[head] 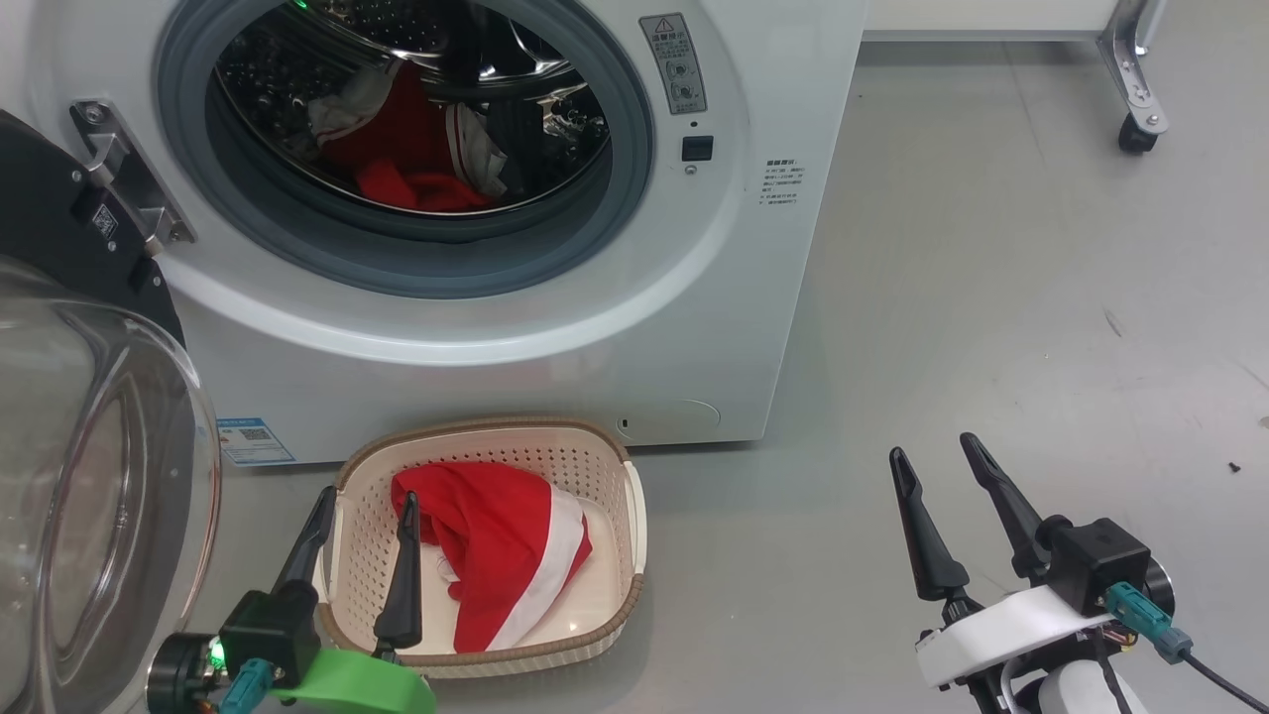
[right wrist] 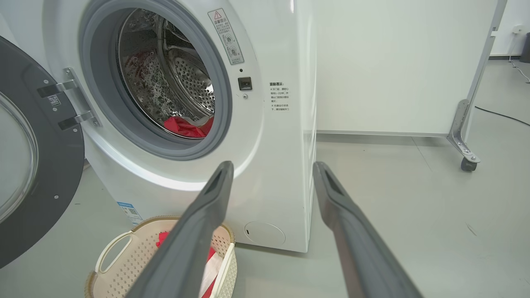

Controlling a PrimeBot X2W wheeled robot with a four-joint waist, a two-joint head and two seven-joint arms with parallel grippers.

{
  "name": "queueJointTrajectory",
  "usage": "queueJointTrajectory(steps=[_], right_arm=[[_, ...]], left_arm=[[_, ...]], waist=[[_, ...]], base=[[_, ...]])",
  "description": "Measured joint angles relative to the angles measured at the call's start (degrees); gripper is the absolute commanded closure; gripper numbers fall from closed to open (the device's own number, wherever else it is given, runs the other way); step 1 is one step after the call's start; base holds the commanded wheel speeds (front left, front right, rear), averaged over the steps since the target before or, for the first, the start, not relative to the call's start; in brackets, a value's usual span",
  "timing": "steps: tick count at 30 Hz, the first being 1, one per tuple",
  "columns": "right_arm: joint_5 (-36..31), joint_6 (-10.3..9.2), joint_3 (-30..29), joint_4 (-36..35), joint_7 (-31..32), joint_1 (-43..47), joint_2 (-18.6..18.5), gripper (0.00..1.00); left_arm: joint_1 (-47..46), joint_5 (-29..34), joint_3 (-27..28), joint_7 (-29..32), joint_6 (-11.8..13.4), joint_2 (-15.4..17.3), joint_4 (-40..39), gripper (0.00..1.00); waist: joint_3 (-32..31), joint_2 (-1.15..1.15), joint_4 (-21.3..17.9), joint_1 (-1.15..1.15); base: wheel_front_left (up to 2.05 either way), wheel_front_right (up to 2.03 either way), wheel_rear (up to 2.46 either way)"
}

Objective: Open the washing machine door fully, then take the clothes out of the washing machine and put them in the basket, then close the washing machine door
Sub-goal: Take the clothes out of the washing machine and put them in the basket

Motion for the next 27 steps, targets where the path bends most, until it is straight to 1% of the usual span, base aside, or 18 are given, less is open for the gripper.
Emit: queueJointTrajectory(steps=[2,27], right_arm=[[0.04,-0.41,0.04,-0.07,0.0,0.2,0.0,0.0],[0.19,-0.43,0.54,-0.9,0.0,0.43,0.0,0.0]], left_arm=[[0.38,0.0,-0.04,0.0,0.08,0.01,-0.51,0.0],[2.33,0.0,-1.11,0.6,0.97,0.05,-4.15,0.0]], waist=[[0.02,0.0,-0.12,0.0],[0.65,0.0,-0.75,0.0]], base=[[0.0,0.0,0.0],[0.0,0.0,0.0]])
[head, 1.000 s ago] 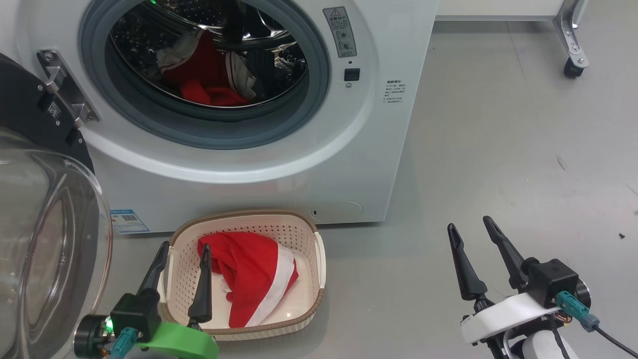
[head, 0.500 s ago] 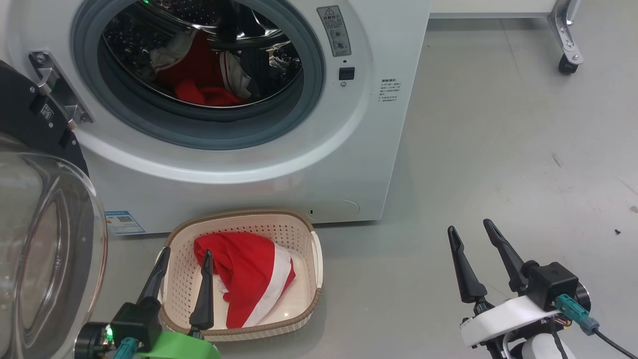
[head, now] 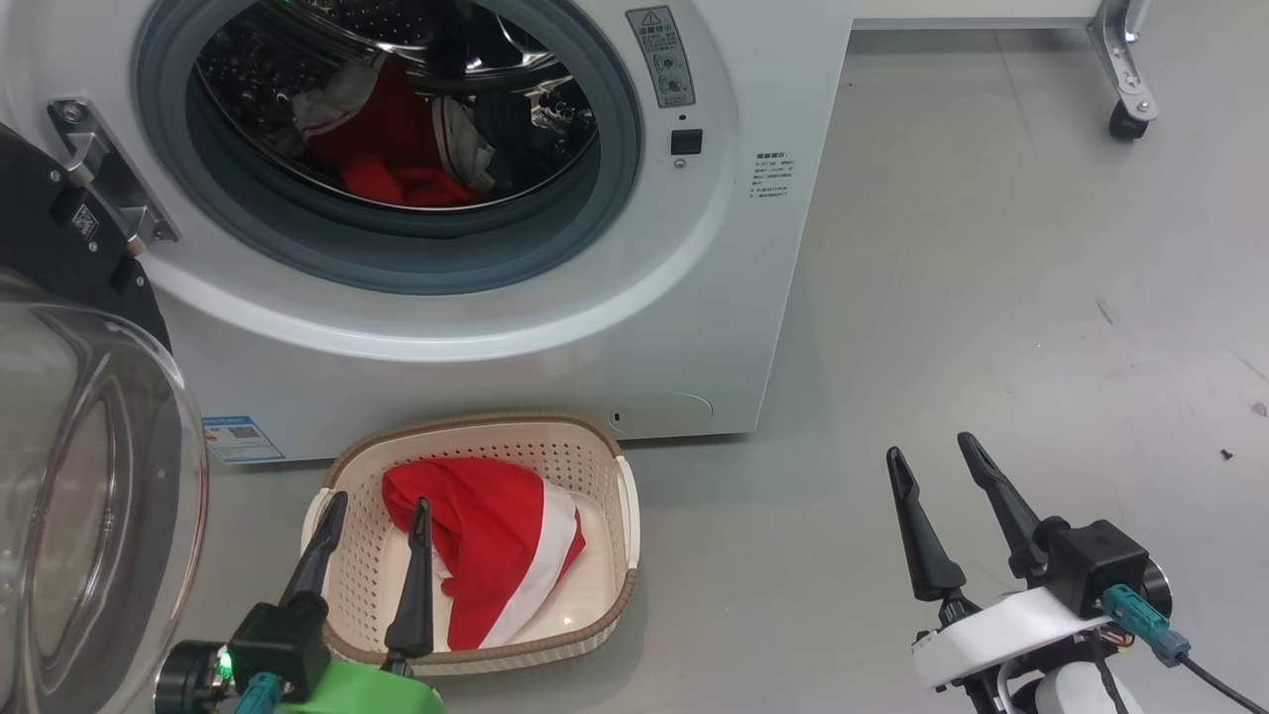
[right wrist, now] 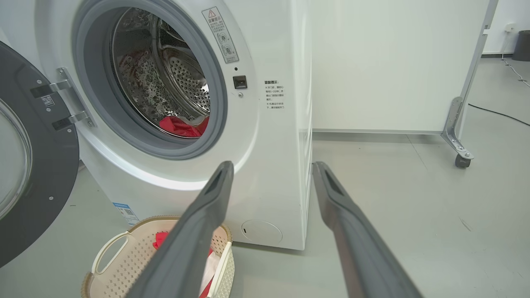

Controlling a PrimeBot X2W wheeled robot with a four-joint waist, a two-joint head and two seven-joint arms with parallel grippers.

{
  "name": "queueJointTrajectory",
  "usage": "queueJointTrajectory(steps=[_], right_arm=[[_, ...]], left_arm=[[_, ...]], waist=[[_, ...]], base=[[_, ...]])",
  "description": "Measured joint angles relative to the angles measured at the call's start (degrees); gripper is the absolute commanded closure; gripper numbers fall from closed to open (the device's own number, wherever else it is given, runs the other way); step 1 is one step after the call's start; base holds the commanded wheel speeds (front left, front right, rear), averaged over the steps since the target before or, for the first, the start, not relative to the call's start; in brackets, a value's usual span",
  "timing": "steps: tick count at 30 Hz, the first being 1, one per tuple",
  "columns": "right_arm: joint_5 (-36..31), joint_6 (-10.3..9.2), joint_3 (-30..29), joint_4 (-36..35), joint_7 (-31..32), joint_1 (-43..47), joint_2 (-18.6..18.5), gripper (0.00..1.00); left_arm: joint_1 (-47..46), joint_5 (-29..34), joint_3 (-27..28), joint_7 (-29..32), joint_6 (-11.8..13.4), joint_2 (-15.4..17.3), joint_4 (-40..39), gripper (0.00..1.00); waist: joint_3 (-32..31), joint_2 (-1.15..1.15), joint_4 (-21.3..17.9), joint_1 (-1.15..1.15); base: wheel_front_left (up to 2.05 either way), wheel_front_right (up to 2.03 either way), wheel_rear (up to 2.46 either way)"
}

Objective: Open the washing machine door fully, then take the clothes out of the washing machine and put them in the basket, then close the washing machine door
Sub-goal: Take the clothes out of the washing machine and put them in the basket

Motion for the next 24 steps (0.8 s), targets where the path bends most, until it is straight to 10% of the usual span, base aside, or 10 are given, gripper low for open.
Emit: queueJointTrajectory(steps=[24], right_arm=[[-0.22,0.01,1.92,-3.79,0.0,-3.62,0.0,0.0]], left_arm=[[-14.04,-0.53,-0.69,7.25,-0.98,0.2,4.37,0.0]], waist=[[10.42,0.0,-3.18,0.0]], base=[[0.0,0.0,0.0]])
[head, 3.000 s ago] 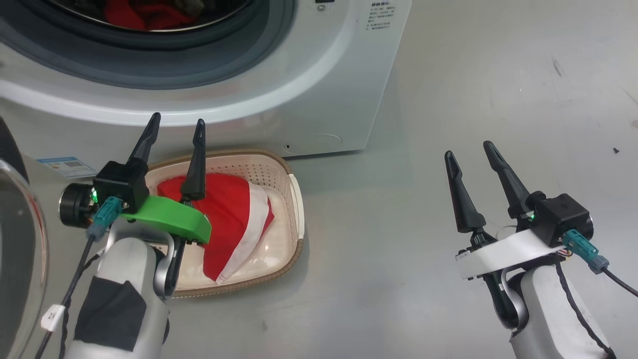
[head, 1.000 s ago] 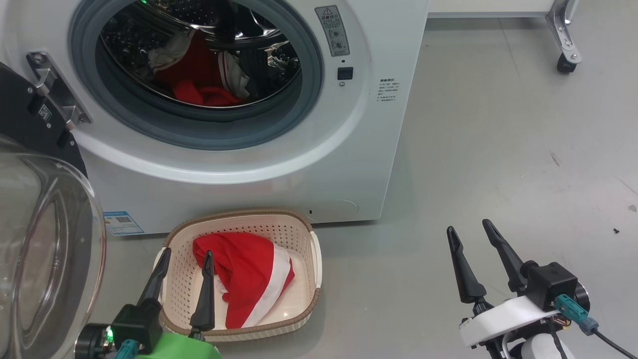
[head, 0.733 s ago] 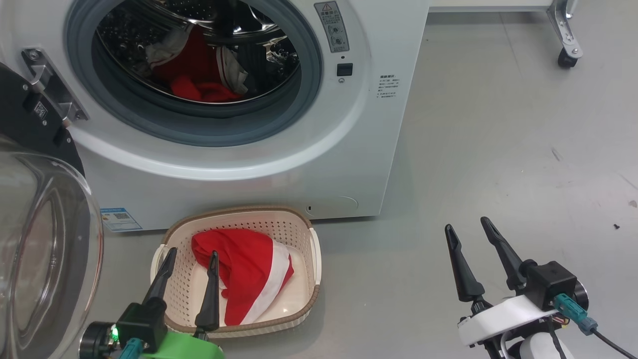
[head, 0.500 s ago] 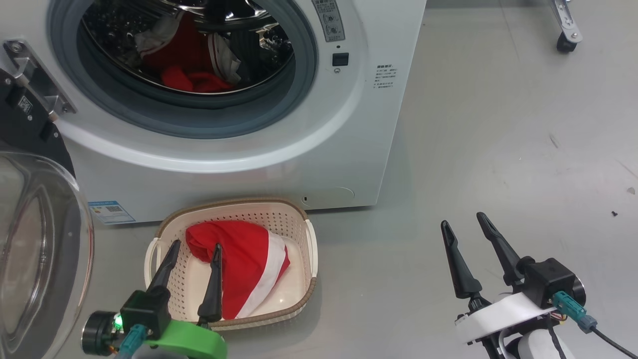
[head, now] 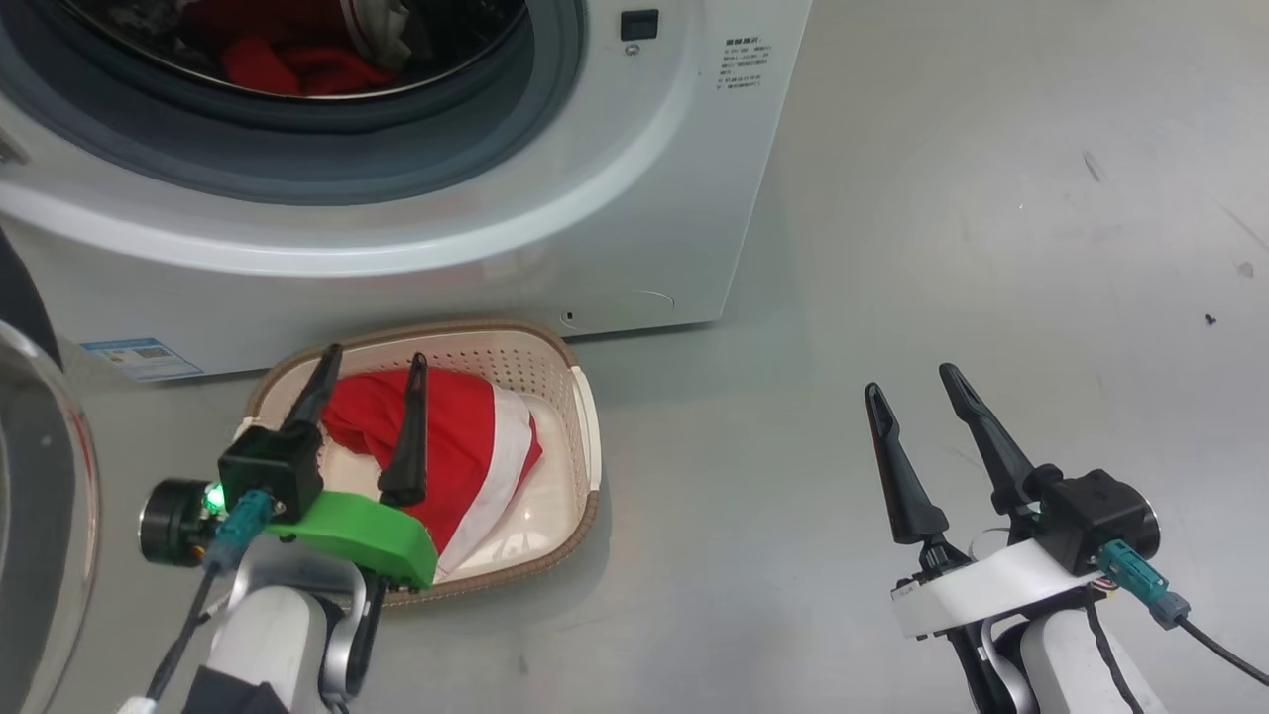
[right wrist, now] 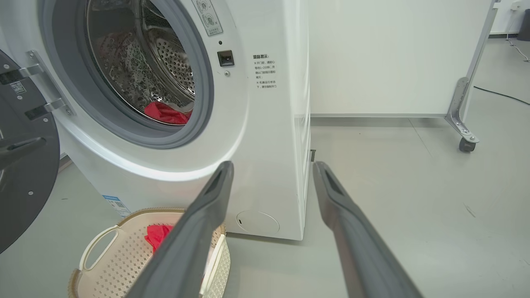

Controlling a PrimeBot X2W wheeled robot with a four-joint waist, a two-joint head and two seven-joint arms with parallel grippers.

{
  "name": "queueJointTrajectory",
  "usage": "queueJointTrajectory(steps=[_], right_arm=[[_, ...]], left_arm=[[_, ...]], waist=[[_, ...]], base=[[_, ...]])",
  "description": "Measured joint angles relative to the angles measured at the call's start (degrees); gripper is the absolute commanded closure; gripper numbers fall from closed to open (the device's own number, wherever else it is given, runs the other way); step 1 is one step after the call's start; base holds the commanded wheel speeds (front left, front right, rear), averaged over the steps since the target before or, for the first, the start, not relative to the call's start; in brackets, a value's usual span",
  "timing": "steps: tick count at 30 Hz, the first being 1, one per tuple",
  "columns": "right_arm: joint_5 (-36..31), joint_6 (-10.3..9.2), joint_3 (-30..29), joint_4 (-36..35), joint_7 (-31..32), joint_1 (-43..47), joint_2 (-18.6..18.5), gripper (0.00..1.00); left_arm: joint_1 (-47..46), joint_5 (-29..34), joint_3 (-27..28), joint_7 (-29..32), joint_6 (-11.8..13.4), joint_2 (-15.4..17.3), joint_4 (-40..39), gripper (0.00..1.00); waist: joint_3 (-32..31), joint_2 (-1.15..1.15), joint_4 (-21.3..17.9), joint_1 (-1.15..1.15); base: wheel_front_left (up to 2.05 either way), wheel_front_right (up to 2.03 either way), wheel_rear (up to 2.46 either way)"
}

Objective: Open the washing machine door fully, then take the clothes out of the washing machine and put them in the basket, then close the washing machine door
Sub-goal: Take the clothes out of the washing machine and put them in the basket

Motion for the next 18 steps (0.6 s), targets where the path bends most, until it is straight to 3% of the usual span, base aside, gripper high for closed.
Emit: queueJointTrajectory(steps=[7,18], right_arm=[[1.24,-0.05,1.57,-1.27,0.0,-1.92,-0.01,0.0],[7.01,-1.29,4.12,-3.54,-0.01,-7.44,-0.05,0.0]], left_arm=[[-7.49,-1.25,2.15,3.3,-0.31,0.68,3.77,0.0],[-22.68,-2.44,5.53,12.76,-1.38,5.57,8.66,0.0]], waist=[[5.26,0.0,-2.04,0.0],[14.48,0.0,-6.97,0.0]], base=[[0.0,0.0,0.0],[0.0,0.0,0.0]])
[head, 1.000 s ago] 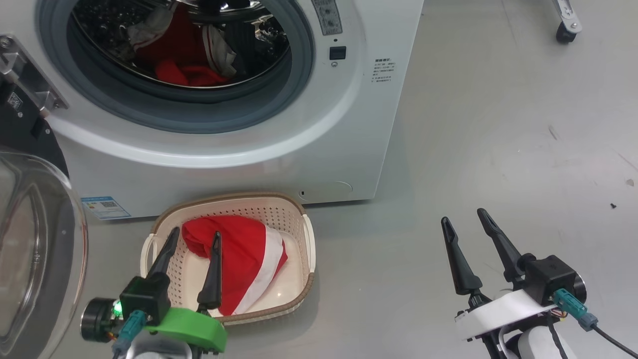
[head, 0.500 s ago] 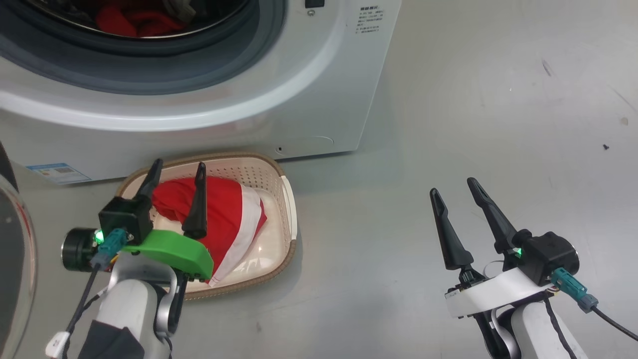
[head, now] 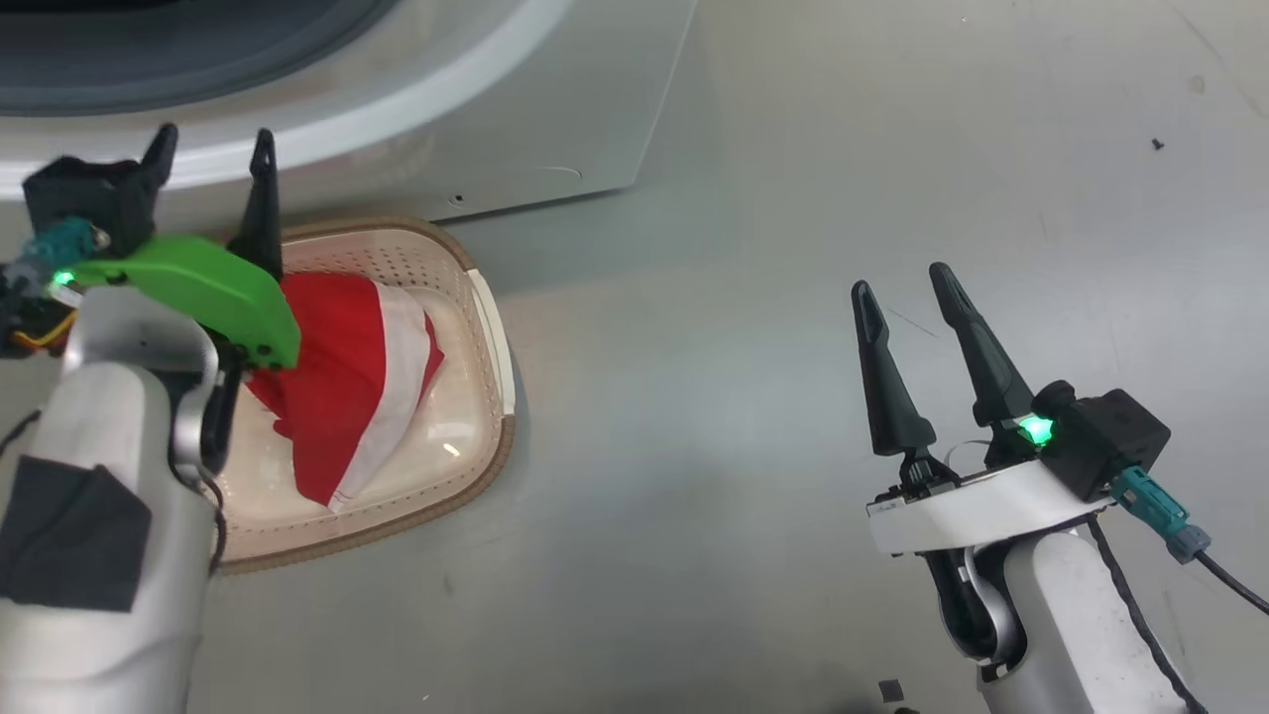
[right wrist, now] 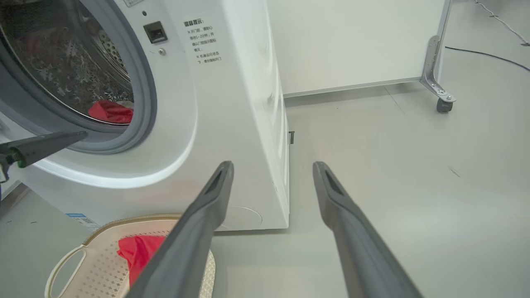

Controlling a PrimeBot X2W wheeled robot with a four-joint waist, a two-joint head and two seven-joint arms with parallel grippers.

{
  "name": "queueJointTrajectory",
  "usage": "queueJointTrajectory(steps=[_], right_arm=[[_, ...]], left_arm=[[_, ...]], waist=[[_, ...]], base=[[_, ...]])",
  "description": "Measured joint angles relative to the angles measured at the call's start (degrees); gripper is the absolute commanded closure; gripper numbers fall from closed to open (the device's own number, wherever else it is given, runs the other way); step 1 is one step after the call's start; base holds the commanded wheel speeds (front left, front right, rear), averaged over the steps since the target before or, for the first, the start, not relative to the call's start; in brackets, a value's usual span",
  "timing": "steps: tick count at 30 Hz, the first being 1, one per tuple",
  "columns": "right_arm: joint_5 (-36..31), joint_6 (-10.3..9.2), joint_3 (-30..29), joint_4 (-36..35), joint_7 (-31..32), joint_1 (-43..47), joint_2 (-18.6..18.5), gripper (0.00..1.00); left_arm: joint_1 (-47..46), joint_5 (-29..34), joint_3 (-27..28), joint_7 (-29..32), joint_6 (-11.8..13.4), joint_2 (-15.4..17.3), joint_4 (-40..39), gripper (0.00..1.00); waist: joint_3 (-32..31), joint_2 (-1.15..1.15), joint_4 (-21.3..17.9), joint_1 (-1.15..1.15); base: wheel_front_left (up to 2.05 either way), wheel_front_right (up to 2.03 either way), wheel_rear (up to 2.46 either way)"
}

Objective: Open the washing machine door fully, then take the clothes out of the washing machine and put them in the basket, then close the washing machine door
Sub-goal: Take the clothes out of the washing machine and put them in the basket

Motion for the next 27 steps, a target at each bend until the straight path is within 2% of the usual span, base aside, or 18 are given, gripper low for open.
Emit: queueJointTrajectory(steps=[6,10,14,20,27], right_arm=[[1.77,-0.77,0.85,-0.68,0.0,-2.91,0.01,0.0],[3.57,-1.16,1.44,-0.79,0.0,-3.95,0.0,0.0],[4.11,-1.18,2.33,-0.8,0.0,-5.19,0.02,0.0],[5.03,-1.23,3.12,-0.6,0.0,-5.76,0.02,0.0],[6.38,-1.34,3.74,-0.55,0.0,-6.03,0.03,0.0]], left_arm=[[-8.07,0.0,1.07,4.32,-0.71,3.22,1.92,0.0],[-13.18,0.24,1.32,5.69,-0.75,4.6,2.68,0.0],[-17.56,2.07,1.89,6.47,-0.75,7.54,3.21,0.0],[-21.53,4.24,3.13,7.73,-0.75,12.09,4.77,0.0],[-25.5,4.67,4.72,8.75,-0.75,15.49,6.33,0.0]], waist=[[4.43,0.0,-2.69,0.0],[6.9,0.0,-4.29,0.01],[8.69,0.0,-5.79,0.01],[10.4,0.0,-7.89,0.01],[11.91,0.0,-9.68,0.01]], base=[[0.0,0.0,0.0],[0.0,0.0,0.0],[0.0,0.0,0.0],[0.0,0.0,0.0],[0.0,0.0,0.0]])
